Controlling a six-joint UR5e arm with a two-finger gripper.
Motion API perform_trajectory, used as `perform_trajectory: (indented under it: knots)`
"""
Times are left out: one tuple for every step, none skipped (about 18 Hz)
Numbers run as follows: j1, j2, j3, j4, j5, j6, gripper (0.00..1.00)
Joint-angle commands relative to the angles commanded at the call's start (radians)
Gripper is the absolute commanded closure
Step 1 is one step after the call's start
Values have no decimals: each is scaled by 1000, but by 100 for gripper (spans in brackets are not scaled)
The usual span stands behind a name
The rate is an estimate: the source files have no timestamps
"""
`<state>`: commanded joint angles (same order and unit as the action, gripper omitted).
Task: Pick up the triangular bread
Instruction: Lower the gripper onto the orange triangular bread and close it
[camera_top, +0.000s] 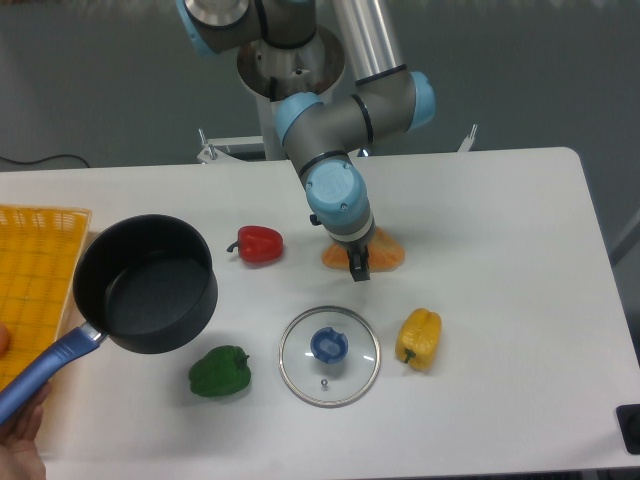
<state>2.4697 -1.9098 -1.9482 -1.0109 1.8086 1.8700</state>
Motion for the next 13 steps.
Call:
perform_trajectory:
  knots:
    - [0,-2,0,2,0,-9,3]
    - [0,-2,0,3,2,-14,10]
    - [-2,-2,0,5,8,-17,15]
    - [-2,-2,0,3,18,-31,24]
    - [-3,-3,2,3,24,-43,27]
    - [-5,-6,3,3,32,-48,31]
    - [-6,-12,3,3,38,-48,33]
    - [-8,-14,3,3,43,-48,40]
    - [-8,-14,3,3,44,-48,47]
    - [-8,-14,5,2,44,-49,53]
    - [-8,-14,6,2,44,-49,54]
    - [-8,-14,8,0,46,-51,59]
    - [-8,-14,12,-2,46,-63,68]
